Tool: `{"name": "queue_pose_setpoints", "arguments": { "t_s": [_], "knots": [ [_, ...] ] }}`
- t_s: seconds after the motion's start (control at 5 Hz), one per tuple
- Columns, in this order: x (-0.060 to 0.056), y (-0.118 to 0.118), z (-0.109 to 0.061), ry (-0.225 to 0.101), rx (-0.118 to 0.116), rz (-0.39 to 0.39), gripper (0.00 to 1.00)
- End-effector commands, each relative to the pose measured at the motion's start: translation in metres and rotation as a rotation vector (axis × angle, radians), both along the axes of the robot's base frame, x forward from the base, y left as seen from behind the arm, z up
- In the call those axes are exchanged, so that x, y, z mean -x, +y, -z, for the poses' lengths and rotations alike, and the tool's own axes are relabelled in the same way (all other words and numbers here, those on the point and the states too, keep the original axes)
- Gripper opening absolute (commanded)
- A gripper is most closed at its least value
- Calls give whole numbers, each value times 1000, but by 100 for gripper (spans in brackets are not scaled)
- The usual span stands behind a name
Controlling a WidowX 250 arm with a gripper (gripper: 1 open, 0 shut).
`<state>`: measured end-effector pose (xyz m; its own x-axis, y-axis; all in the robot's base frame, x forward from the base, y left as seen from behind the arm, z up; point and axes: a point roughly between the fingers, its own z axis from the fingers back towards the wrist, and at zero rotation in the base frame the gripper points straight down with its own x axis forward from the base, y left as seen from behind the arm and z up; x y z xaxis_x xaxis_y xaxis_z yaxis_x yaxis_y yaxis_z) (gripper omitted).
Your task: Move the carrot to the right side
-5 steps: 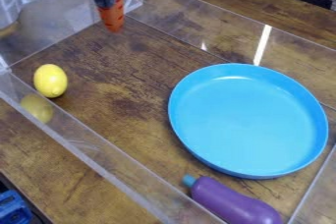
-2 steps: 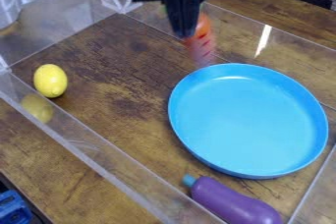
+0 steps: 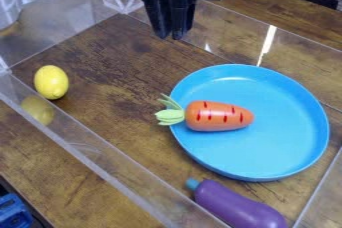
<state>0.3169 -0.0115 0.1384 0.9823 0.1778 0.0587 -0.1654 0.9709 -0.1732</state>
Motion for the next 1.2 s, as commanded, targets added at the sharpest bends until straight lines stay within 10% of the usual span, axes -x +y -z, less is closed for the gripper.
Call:
{"name": "queue_pose_setpoints", "arguments": {
  "t_s": [0.0,1.0],
  "knots": [
    [0,10,-15,-50,-19,-17,100],
    [-37,31,23,-93,-35,-76,100]
  ]
}}
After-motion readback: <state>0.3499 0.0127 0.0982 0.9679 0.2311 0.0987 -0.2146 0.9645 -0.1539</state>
